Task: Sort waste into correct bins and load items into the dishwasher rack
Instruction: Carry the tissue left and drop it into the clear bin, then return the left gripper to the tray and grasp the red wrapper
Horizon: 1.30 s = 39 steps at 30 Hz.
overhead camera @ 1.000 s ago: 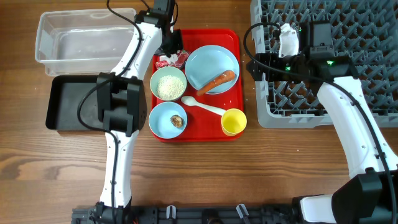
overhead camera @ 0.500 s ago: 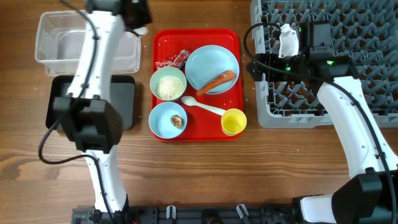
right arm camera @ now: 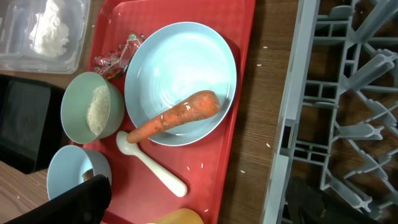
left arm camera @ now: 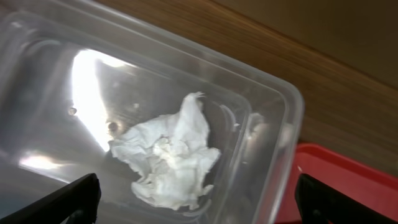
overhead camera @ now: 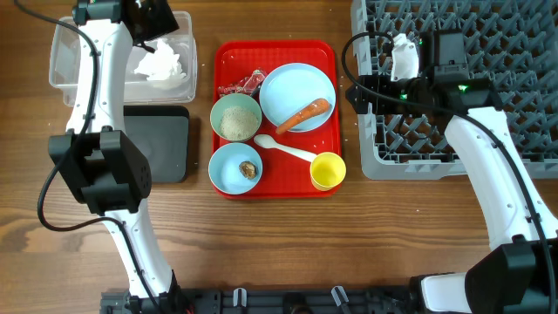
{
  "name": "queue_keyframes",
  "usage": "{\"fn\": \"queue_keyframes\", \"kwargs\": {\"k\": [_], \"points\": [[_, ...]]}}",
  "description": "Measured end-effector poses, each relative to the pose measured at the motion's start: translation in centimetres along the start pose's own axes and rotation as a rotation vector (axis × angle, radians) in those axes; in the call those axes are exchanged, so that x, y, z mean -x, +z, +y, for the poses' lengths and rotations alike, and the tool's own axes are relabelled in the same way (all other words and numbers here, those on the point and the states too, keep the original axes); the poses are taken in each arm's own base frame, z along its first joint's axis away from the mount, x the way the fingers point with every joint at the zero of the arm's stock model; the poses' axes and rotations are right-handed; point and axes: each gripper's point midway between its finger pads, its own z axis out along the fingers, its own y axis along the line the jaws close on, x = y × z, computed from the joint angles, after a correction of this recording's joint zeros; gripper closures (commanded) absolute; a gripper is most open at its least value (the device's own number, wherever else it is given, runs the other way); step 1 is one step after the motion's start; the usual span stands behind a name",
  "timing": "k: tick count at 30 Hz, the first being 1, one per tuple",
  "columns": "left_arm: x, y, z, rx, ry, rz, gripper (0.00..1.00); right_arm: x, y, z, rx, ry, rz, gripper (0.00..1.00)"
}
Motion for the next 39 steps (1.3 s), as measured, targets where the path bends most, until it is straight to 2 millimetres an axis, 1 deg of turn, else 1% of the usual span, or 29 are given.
{"fn": "queue_keyframes", "kwargs": {"k": [1,2,5,7,10,11,12,13,15,16,19,21,25,26,29,31,34,38,39], "points": [[-0.2,0.0,-0.8,-0.033,0.031,0.010,0.00,0.0,0.0,0.0,0.000,0.001,0.000,0.07],[-0.6,-0.1,-2.0,-0.082,0.076,0.023,0.00,0.0,0.0,0.0,0.000,0.000,0.001,0.07],[-2.2,-0.5,-6.0,-0.202,0.205,0.053,0.00,0.0,0.0,0.0,0.000,0.000,0.001,0.07],[-3.7,-1.0,-8.9,-0.265,0.308,0.070,0.00,0.0,0.0,0.0,0.000,0.001,0.001,0.07],[-7.1,-1.6,-14.3,-0.333,0.486,0.092,0.00,0.0,0.0,0.0,0.000,0.001,0.001,0.07],[-8.2,-1.4,-15.5,-0.338,0.528,0.105,0.00,-0.1,0.0,0.0,0.000,0.001,0.002,0.07],[-9.2,-1.0,-16.1,-0.330,0.558,0.121,0.00,-0.2,0.0,0.0,-0.001,0.003,0.006,0.07],[-10.4,-0.1,-16.4,-0.316,0.587,0.148,0.00,-0.2,0.0,0.0,-0.001,0.004,0.009,0.07],[-11.9,1.5,-16.2,-0.291,0.605,0.196,0.00,-0.4,0.0,0.0,-0.002,0.006,0.015,0.07],[-13.1,3.0,-15.6,-0.268,0.612,0.239,0.01,-0.4,0.0,0.0,-0.002,0.007,0.017,0.07],[-14.7,5.4,-14.5,-0.233,0.615,0.299,0.01,-0.5,0.0,0.0,-0.002,0.008,0.019,0.07],[-15.2,6.2,-14.2,-0.227,0.617,0.314,0.01,-0.5,0.0,0.0,-0.002,0.008,0.019,0.07],[-15.4,7.3,-14.3,-0.226,0.621,0.314,0.02,-0.5,0.0,-0.1,-0.002,0.008,0.019,0.07],[-15.6,7.7,-14.2,-0.224,0.621,0.318,0.03,-0.5,0.0,-0.1,-0.002,0.009,0.021,0.07],[-16.7,9.1,-13.9,-0.216,0.622,0.346,0.06,-0.7,0.0,-0.1,-0.003,0.011,0.027,0.07],[-17.2,9.9,-13.7,-0.209,0.626,0.360,0.06,-0.7,0.0,-0.1,-0.003,0.012,0.030,0.07],[-16.8,10.2,-14.0,-0.212,0.605,0.339,0.07,-0.8,0.0,-0.1,-0.003,0.013,0.031,0.07],[-16.3,10.4,-14.4,-0.212,0.529,0.318,0.16,-0.8,0.0,-0.1,-0.003,0.013,0.032,0.07],[-16.3,10.3,-14.6,-0.217,0.516,0.322,0.16,-0.8,0.0,-0.1,-0.003,0.013,0.032,0.07]]}}
